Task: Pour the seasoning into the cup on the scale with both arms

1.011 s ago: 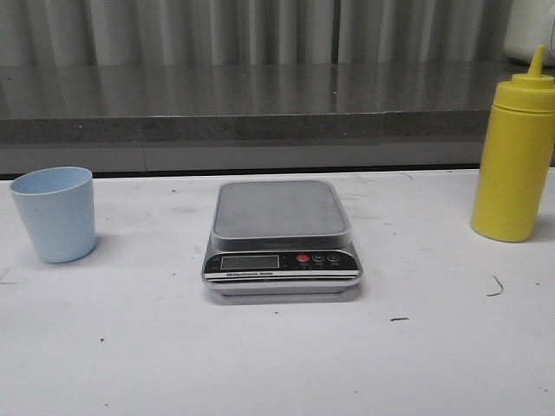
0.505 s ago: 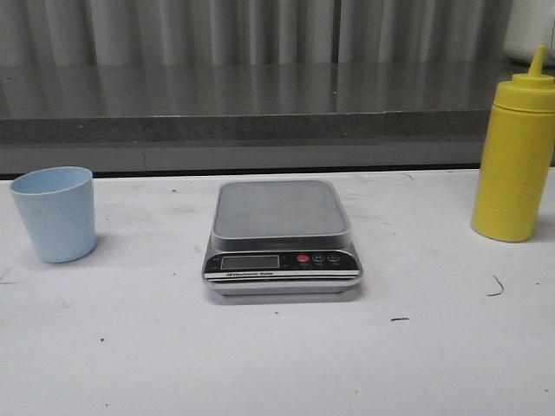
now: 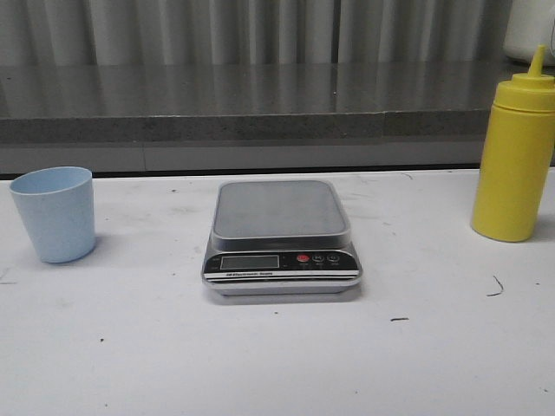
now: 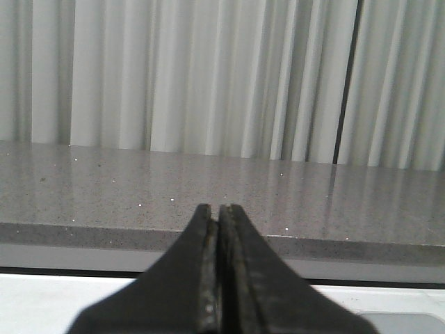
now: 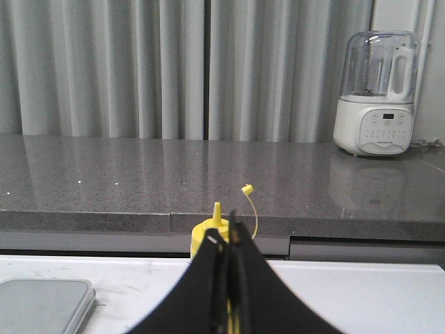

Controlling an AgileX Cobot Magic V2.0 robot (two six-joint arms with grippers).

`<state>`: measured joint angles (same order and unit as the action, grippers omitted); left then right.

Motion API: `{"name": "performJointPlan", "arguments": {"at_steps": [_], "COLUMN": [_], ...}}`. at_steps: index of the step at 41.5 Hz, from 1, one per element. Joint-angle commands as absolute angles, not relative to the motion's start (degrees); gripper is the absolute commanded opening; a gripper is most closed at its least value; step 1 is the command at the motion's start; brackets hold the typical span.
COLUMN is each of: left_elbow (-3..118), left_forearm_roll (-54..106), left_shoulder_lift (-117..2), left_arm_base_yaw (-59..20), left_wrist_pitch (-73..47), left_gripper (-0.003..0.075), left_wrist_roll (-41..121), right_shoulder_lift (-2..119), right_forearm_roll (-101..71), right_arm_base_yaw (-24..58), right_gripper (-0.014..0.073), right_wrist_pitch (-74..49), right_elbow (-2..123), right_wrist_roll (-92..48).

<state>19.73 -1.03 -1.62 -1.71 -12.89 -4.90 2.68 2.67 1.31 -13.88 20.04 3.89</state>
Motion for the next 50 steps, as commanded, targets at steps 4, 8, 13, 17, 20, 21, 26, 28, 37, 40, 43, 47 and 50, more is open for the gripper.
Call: {"name": "performJointPlan", "arguments": {"at_steps": [4,8,13,17,20,21,26,28,37,40,43,47,50], "left_elbow": [30.51,34.71,36.18,36.18,36.18,36.18,36.18,36.18,36.18,36.18,36.18,36.18,36.18], "left_forearm_roll": [-0.94,-0.94,-0.94,-0.94,-0.94,-0.94,-0.94,-0.94,-0.94,-0.94,-0.94,-0.94,-0.94], "left_shoulder_lift": [-8.17,-12.26,-16.68,-19.33,-20.77,-21.26,-22.81,-23.12,-23.92,-23.92,-23.92,-23.92,-23.92], "left_arm_base_yaw": [-1.61,-1.61,-1.61,-1.61,-1.61,-1.61,-1.61,-1.61,-1.61,-1.61,-1.61,-1.61,-1.61], "left_wrist_pitch": [-16.55,-20.9,-22.62,-23.29,-24.52,-24.81,-25.19,-25.19,-25.78,-26.04,-26.62,-27.16,-26.62], "left_gripper": [-0.002,-0.002,-0.002,-0.002,-0.002,-0.002,-0.002,-0.002,-0.002,-0.0018,0.002,0.0162,0.0298], "left_wrist_roll": [-5.18,-5.18,-5.18,-5.18,-5.18,-5.18,-5.18,-5.18,-5.18,-5.18,-5.18,-5.18,-5.18], "right_shoulder_lift": [10.39,14.31,18.22,20.49,21.72,22.18,23.66,24.0,24.15,24.15,24.15,24.15,24.15], "right_forearm_roll": [4.0,5.12,6.25,6.25,6.25,6.25,6.2,6.2,6.2,6.2,6.2,6.2,6.2], "right_arm_base_yaw": [1.22,1.22,1.22,1.22,1.22,1.22,1.22,1.22,1.22,1.22,1.22,1.22,1.22], "right_gripper": [-0.0069,-0.0069,-0.0069,-0.0069,-0.0069,-0.0069,-0.0069,-0.0069,-0.0066,-0.0049,0.0024,0.0227,0.0373], "right_wrist_pitch": [-19.7,-24.38,-26.79,-28.79,-30.21,-30.85,-32.48,-32.75,-33.16,-33.58,-33.65,-33.69,-33.64], "right_elbow": [30.66,34.11,35.47,35.47,35.47,35.47,35.47,35.42,33.15,33.01,33.01,33.01,33.01], "right_wrist_roll": [3.44,3.24,3.24,3.24,3.24,3.24,3.24,3.24,3.24,3.24,3.24,3.24,3.24]}}
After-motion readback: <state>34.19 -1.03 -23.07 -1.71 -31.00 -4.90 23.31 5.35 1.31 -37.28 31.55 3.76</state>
